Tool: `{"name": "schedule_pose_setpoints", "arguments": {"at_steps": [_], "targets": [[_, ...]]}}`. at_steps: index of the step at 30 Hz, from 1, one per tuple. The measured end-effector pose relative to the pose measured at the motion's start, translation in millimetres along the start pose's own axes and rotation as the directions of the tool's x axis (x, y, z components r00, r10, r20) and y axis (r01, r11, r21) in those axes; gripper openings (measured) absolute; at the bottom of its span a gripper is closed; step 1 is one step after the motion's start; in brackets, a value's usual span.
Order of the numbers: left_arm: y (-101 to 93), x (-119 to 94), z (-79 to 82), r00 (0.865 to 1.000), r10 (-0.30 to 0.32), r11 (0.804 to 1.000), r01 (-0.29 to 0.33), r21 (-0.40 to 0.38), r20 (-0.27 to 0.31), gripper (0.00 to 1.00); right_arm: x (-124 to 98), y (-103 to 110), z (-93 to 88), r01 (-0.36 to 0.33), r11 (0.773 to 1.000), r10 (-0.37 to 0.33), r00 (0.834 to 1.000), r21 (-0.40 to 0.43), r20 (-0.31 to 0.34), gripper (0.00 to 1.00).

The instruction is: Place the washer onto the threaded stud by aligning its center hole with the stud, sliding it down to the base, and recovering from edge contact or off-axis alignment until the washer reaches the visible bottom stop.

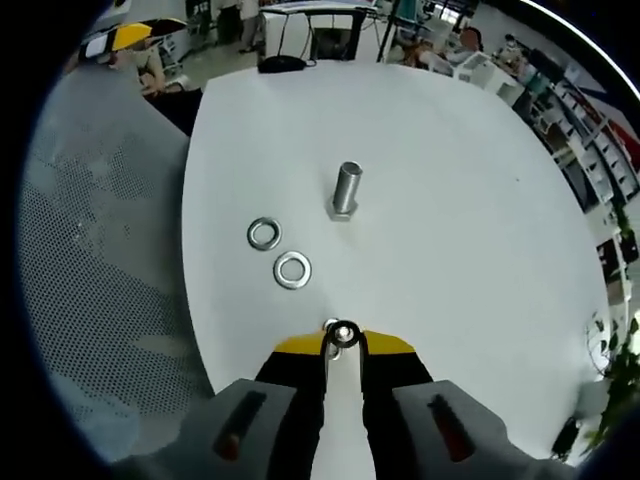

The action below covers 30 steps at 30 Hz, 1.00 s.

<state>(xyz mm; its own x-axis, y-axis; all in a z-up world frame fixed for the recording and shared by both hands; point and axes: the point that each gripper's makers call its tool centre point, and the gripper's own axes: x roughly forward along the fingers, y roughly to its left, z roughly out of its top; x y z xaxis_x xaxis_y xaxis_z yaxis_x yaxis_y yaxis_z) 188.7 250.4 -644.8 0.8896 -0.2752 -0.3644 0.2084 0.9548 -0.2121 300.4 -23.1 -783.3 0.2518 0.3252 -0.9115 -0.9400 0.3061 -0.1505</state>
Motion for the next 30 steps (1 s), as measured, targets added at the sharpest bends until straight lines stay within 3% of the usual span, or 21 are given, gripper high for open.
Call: {"name": "schedule_pose_setpoints", "arguments": {"at_steps": [30], "targets": [[0.3, 1, -3.1, 1.0, 0.004, 1.0, -0.004, 0.001, -0.02, 0.38, 38, 3, -19.6, -0.062, 0.995, 0.052, 0.99, -0.074, -0.133, 0.14]]}}
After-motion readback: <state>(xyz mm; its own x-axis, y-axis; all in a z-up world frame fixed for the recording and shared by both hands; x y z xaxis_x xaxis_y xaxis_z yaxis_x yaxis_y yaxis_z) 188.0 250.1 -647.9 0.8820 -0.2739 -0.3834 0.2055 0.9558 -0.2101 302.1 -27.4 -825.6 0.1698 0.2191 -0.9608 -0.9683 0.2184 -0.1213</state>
